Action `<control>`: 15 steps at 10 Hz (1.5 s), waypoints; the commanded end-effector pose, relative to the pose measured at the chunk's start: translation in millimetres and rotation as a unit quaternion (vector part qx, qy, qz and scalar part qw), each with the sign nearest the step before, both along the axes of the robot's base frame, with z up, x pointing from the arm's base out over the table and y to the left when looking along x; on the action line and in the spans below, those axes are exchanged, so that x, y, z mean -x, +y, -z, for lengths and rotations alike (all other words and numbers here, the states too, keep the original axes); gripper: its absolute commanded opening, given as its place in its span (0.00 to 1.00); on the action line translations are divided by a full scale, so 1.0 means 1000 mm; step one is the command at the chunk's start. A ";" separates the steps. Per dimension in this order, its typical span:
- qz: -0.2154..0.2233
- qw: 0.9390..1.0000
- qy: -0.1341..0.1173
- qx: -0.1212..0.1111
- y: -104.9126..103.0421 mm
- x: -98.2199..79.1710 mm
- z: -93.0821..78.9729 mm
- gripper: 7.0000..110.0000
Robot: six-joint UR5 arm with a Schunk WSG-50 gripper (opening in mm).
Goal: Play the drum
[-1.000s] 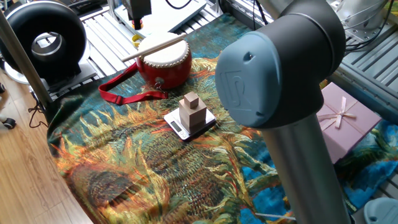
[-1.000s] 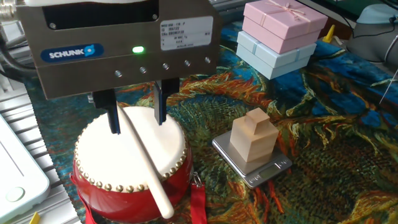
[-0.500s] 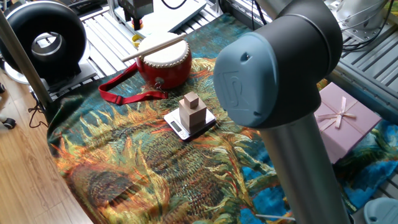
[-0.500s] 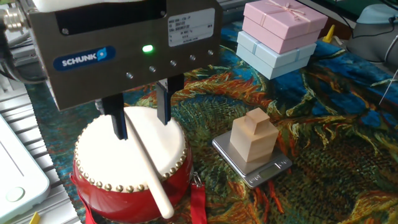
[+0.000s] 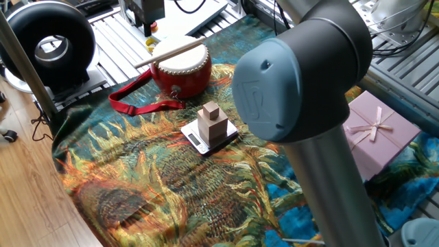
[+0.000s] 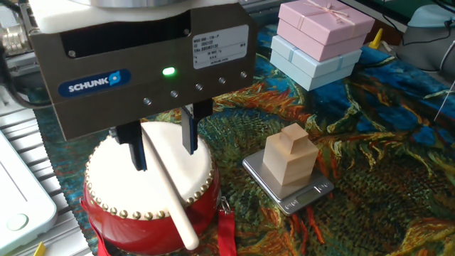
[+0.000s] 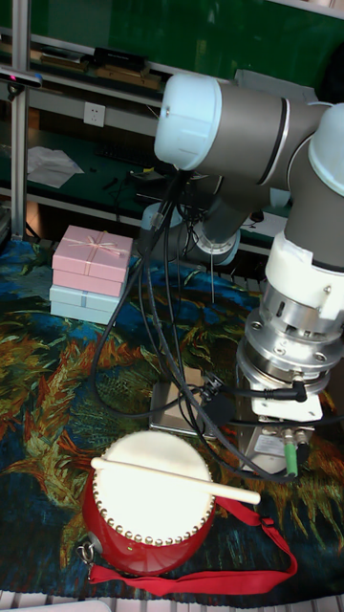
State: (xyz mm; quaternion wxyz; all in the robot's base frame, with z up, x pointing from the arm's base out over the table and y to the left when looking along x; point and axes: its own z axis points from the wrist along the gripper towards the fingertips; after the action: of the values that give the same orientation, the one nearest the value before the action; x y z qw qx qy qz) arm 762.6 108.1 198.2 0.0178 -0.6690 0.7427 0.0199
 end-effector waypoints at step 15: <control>0.030 0.998 0.048 0.016 -0.004 0.023 -0.002 0.36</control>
State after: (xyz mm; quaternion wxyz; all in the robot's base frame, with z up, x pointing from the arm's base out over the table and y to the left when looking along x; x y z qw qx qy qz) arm 745.7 97.7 199.3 -0.0290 -0.6420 0.7658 0.0229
